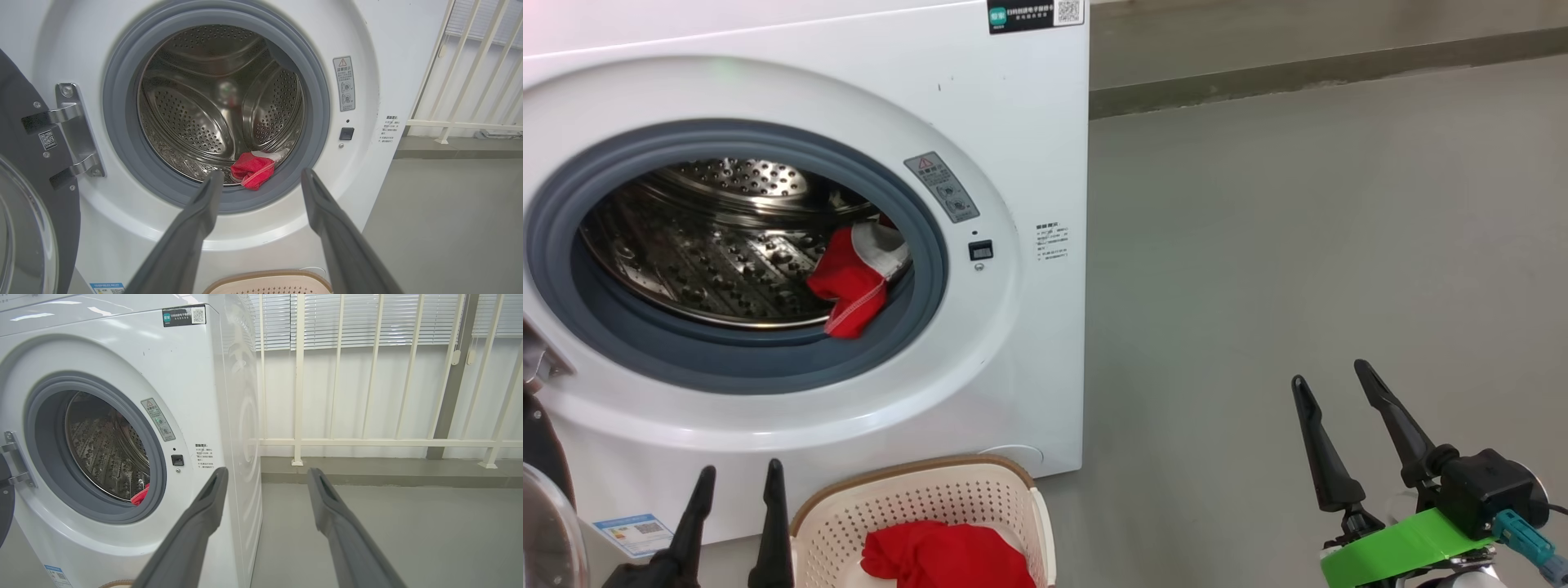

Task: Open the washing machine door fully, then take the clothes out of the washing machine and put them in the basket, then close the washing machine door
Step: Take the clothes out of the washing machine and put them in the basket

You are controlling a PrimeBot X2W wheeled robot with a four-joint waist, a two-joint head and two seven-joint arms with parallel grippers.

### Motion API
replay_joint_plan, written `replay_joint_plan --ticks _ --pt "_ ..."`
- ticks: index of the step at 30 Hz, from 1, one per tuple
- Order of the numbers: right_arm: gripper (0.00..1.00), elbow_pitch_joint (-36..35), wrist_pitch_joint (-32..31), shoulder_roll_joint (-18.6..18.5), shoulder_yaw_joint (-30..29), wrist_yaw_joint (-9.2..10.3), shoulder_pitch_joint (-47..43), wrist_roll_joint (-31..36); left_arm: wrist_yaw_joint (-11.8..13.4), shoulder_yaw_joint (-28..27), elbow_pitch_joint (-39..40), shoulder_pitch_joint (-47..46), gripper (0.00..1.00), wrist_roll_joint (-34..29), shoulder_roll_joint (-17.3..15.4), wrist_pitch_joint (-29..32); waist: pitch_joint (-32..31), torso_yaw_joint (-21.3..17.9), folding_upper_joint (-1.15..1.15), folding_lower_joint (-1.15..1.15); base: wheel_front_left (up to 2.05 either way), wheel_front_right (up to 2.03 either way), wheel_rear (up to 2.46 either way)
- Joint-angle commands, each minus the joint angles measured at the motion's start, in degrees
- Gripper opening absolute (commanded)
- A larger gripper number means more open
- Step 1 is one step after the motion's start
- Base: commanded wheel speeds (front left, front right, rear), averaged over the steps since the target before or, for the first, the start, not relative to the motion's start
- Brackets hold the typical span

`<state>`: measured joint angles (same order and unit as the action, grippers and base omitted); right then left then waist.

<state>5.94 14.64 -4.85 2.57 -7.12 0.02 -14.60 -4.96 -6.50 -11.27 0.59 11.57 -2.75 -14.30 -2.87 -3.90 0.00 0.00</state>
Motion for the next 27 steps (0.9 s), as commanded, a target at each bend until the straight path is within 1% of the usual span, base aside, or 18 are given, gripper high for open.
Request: replay_joint_plan --ticks 1,14,27 --pt "1.00 -1.5 0.4 -0.5 1.0 -0.36 1.2 0.0 0.4 -1.8 1.8 -0.4 1.00 -0.1 -0.4 -0.7 0.0 0.1 0.00 0.00 0.00 0.00 0.00" --pt "1.00 -1.5 0.4 -0.3 1.1 -0.36 1.1 0.0 0.7 -1.5 2.6 -0.2 1.00 -0.3 -0.3 -0.7 0.5 0.1 0.00 0.00 0.00 0.00 0.00" --pt "1.00 -1.8 0.4 0.1 0.9 -0.36 1.2 0.1 0.7 -1.3 1.0 -2.5 1.00 0.1 -0.4 -0.7 2.4 0.2 0.00 0.00 0.00 0.00 0.00"
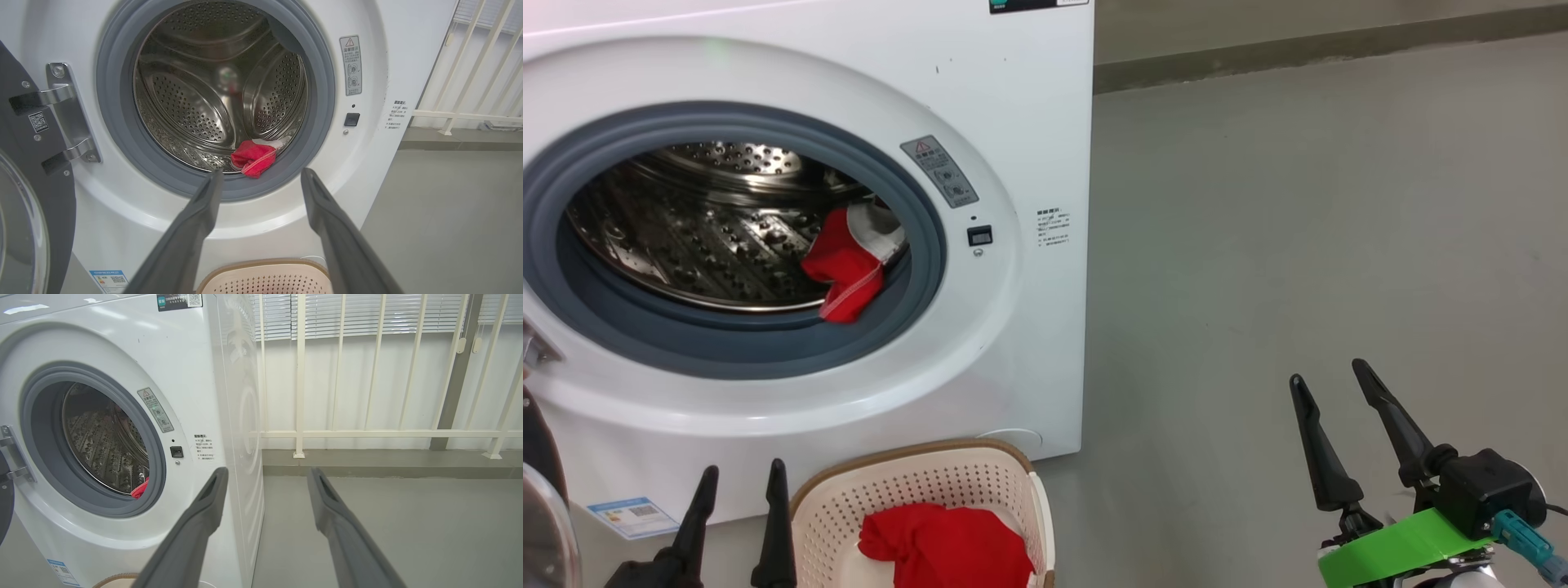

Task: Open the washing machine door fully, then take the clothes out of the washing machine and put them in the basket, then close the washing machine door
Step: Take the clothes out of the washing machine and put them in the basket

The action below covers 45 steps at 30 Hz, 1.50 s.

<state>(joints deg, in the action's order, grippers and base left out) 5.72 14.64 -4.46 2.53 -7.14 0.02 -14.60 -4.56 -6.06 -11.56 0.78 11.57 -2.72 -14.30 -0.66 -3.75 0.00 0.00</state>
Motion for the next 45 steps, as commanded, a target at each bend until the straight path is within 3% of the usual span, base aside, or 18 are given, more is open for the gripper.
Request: replay_joint_plan --ticks 1,17,32,45 --pt "1.00 -1.6 0.4 -0.3 1.0 -0.35 1.3 0.1 0.3 -1.7 1.1 -3.1 1.00 0.1 -0.4 -0.7 0.5 0.1 0.00 0.00 0.00 0.00 0.00" --pt "1.00 -2.4 0.4 0.1 2.3 -0.35 5.8 0.7 -0.4 -2.5 -5.2 -18.0 1.00 0.4 -1.4 -0.7 11.9 0.9 0.00 0.00 0.00 0.00 0.00" --pt "1.00 -4.4 0.4 -0.5 4.9 -0.35 13.0 2.7 -2.0 -2.9 -19.4 -42.1 1.00 1.3 -5.0 -0.7 24.8 0.9 0.00 0.00 0.00 0.00 0.00" --pt "1.00 -5.6 0.4 -1.8 8.1 -0.35 16.7 4.8 -2.6 -5.3 -33.2 -59.1 1.00 3.1 -8.7 -0.7 31.9 -0.8 0.00 0.00 0.00 0.00 0.00"
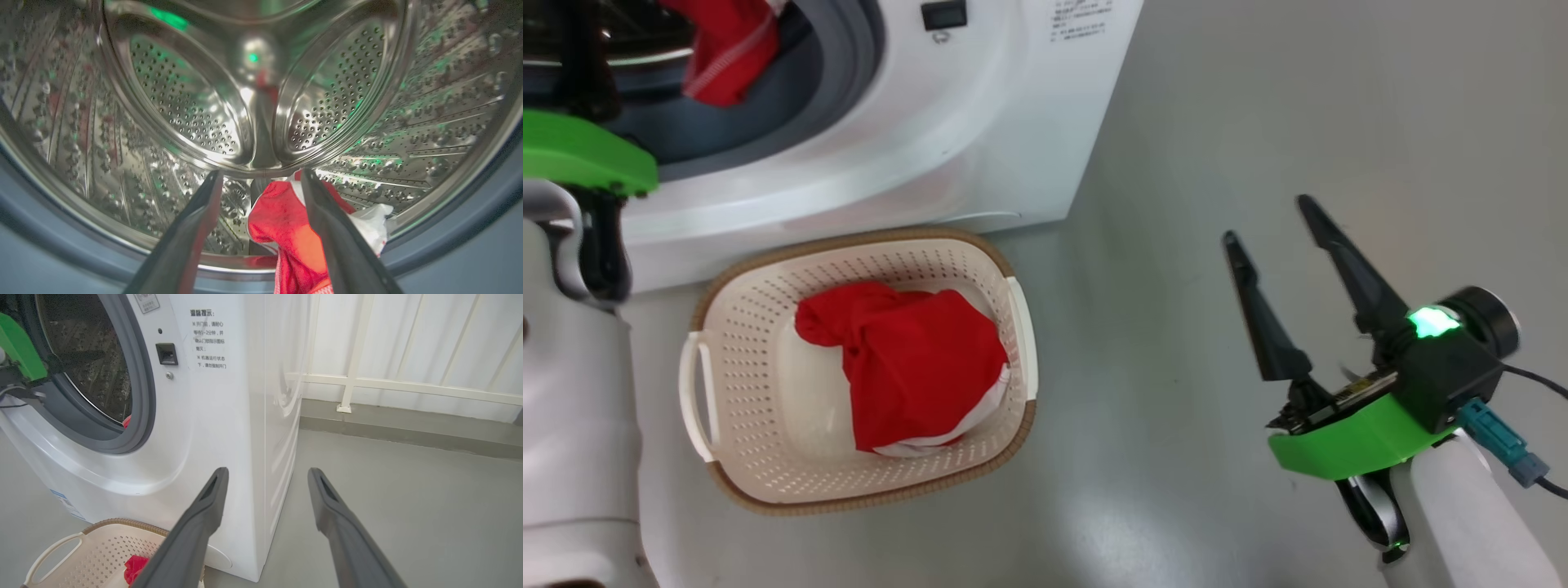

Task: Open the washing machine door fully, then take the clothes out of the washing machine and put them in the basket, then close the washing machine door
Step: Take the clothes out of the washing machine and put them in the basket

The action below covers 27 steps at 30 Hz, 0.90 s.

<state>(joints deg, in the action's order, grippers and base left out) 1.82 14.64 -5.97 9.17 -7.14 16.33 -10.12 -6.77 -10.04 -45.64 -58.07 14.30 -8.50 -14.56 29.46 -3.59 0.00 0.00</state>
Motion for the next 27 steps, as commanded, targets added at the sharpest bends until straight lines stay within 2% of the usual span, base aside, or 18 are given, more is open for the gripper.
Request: replay_joint_plan --ticks 1,6,8,12,15,18,27 --pt "1.00 -1.8 0.4 -0.5 2.2 -0.35 0.6 0.7 -0.5 -1.6 -0.7 -1.3 1.00 1.3 -3.0 -0.4 2.0 -1.1 0.00 0.00 0.00 0.00 0.00" --pt "1.00 -2.3 0.4 -1.1 6.1 -0.35 1.2 1.2 -0.7 -0.3 -8.4 -6.2 1.00 8.4 -2.7 1.6 2.2 -2.1 0.00 0.00 0.00 0.00 0.00" --pt "1.00 -1.6 0.4 -1.8 8.1 -0.35 1.1 0.5 -0.7 1.5 -10.1 -7.4 1.00 12.9 -2.3 5.4 2.0 -2.4 0.00 0.00 0.00 0.00 0.00" --pt "1.00 -1.1 0.4 -2.4 9.7 -0.35 1.0 -0.3 -0.7 4.6 -11.1 -7.9 1.00 20.7 -3.6 11.8 1.3 -3.1 0.00 0.00 0.00 0.00 0.00" --pt "1.00 -1.4 0.4 -2.5 10.3 -0.35 1.0 -0.9 -0.7 8.1 -12.3 -7.4 1.00 22.8 -5.4 16.4 0.9 -3.7 0.00 0.00 0.00 0.00 0.00" --pt "1.00 -1.7 0.4 -2.6 10.8 -0.35 1.0 -1.2 -0.7 10.4 -12.4 -7.2 1.00 26.1 -5.9 20.7 0.8 -4.3 0.00 0.00 0.00 0.00 0.00" --pt "1.00 -2.4 0.4 -2.0 12.0 -0.35 1.4 -2.4 -0.7 15.2 -12.9 -6.9 1.00 30.5 -8.8 24.4 1.3 -6.6 0.00 0.00 0.00 0.00 0.00"
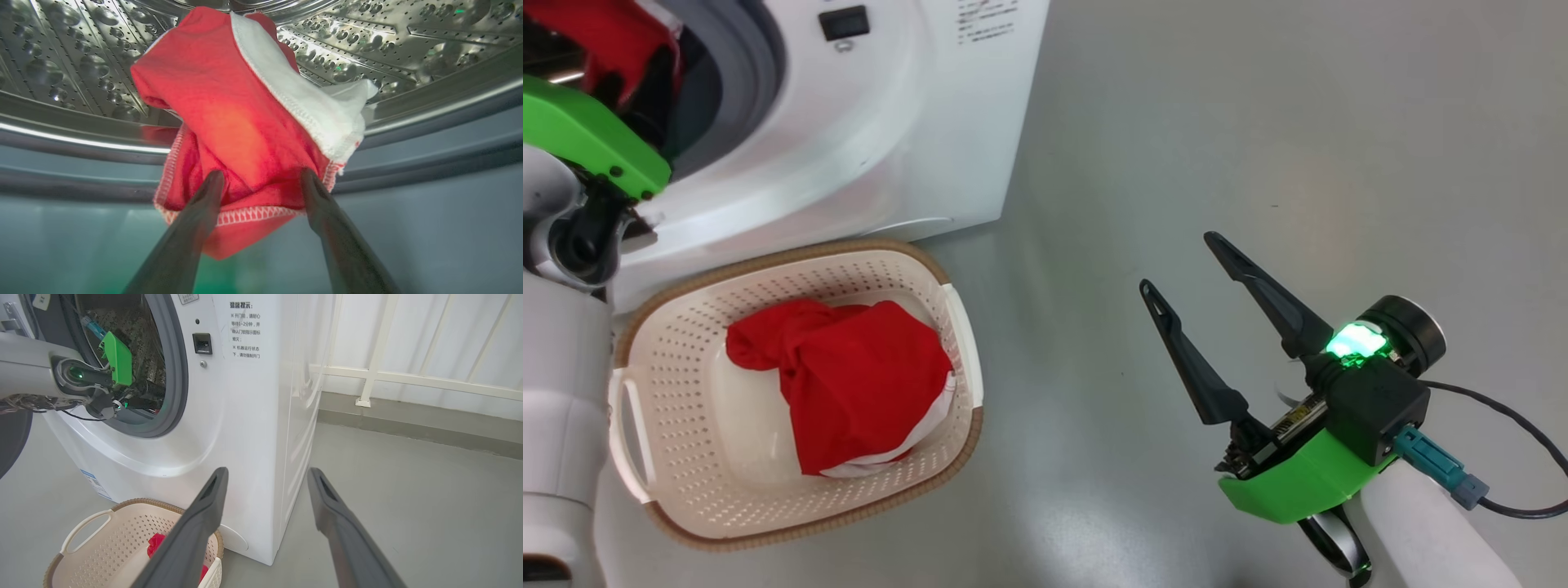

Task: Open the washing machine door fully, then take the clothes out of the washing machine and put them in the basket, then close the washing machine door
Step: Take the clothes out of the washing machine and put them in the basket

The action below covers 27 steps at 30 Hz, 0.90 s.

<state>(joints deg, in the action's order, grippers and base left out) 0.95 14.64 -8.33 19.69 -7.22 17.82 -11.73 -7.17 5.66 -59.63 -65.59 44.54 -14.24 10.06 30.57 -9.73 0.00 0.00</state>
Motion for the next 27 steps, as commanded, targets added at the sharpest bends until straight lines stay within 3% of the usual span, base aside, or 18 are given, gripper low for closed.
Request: replay_joint_plan --ticks 1,2,3,4,9,18,27 --pt "1.00 -1.6 0.4 0.3 1.6 -0.26 -0.1 -0.9 -0.3 0.0 0.9 0.6 1.00 0.3 -3.4 -0.5 0.2 -0.7 0.00 0.00 0.00 0.00 0.00" --pt "1.00 -1.7 0.4 0.4 1.7 -0.26 -0.1 -1.0 -0.3 0.6 0.9 0.5 1.00 0.2 -3.6 -0.8 0.3 -0.9 0.00 0.00 0.00 0.00 0.00" --pt "1.00 -1.7 0.4 0.4 1.8 -0.26 -0.1 -1.1 -0.3 1.2 1.0 0.5 0.55 0.1 -4.0 -1.4 0.4 -1.1 0.00 0.00 0.00 0.00 0.00" --pt "1.00 -1.8 0.4 0.4 1.8 -0.26 -0.1 -1.2 -0.3 1.8 0.7 0.4 0.00 -0.1 -4.3 -2.0 0.5 -1.2 0.00 0.00 0.00 0.00 0.00" --pt "1.00 -2.1 0.4 0.6 1.2 -0.26 0.4 -1.0 -0.3 3.5 -0.3 0.0 0.00 -0.7 -5.0 -5.1 0.9 -1.4 0.00 0.00 0.00 0.00 0.00" --pt "1.00 -1.9 0.4 0.6 0.5 -0.26 0.5 -1.0 -0.3 6.1 -3.9 -0.4 0.00 -3.7 -5.6 -19.4 -0.8 0.6 0.00 0.00 0.00 0.00 0.00" --pt "1.00 -1.8 0.4 0.5 -1.0 -0.26 0.2 -1.1 -0.3 8.3 -3.9 1.9 0.00 -6.5 -6.0 -24.7 -3.7 3.6 0.00 0.00 0.00 0.00 0.00"
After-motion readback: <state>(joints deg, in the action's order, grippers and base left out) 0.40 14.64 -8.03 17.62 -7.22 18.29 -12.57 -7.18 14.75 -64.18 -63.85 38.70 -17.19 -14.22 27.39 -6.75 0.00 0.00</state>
